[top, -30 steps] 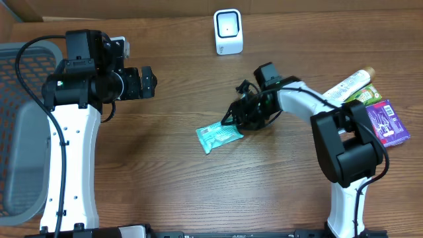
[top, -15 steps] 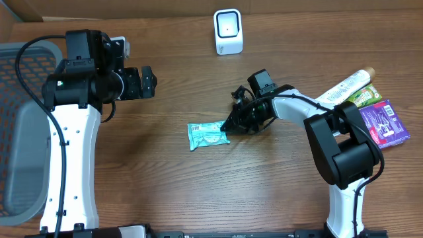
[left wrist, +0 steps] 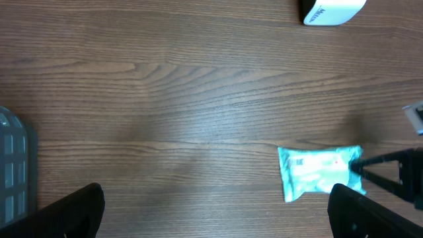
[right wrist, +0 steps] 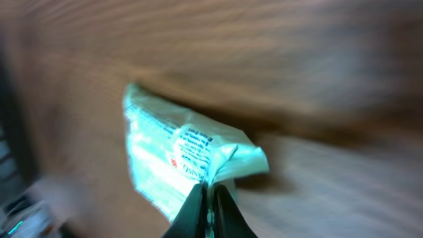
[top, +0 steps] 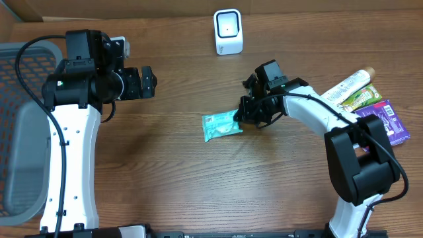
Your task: Scan the item barcode
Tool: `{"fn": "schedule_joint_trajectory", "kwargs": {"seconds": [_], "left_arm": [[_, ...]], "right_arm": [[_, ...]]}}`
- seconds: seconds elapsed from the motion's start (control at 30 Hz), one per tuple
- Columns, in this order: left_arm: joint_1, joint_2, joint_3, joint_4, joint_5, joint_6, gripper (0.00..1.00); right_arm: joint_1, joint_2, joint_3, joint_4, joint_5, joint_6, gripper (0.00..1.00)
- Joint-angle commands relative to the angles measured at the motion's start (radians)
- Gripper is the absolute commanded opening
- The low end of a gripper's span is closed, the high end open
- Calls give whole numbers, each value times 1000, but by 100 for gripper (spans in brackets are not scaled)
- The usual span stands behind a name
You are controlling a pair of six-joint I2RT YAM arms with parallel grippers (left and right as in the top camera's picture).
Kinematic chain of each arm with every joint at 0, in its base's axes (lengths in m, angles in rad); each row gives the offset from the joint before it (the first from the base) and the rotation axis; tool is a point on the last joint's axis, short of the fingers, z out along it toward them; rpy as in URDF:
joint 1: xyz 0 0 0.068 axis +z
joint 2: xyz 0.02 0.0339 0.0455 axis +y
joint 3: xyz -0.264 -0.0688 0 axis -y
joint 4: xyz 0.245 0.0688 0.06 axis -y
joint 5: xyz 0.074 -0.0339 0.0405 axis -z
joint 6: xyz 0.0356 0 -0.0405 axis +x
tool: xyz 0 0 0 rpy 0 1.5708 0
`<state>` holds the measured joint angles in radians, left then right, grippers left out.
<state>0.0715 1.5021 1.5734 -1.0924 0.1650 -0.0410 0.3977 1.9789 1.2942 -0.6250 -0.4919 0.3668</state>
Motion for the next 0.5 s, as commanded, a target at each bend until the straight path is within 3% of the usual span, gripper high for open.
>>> {"fn": "schedule_joint_trajectory", "kwargs": {"seconds": [0.0, 0.13, 0.3, 0.47], "left_arm": [[-6, 3, 18, -1, 8, 23, 100], [-6, 3, 18, -1, 8, 23, 100], [-6, 3, 18, -1, 8, 23, 100], [-6, 3, 18, 0, 8, 23, 99]], "right_arm": [[8, -5, 2, 13, 257, 70, 4], [8, 26, -5, 21, 275, 200, 7], [8, 33, -14, 21, 207, 221, 34], [11, 37, -37, 19, 120, 221, 44]]}}
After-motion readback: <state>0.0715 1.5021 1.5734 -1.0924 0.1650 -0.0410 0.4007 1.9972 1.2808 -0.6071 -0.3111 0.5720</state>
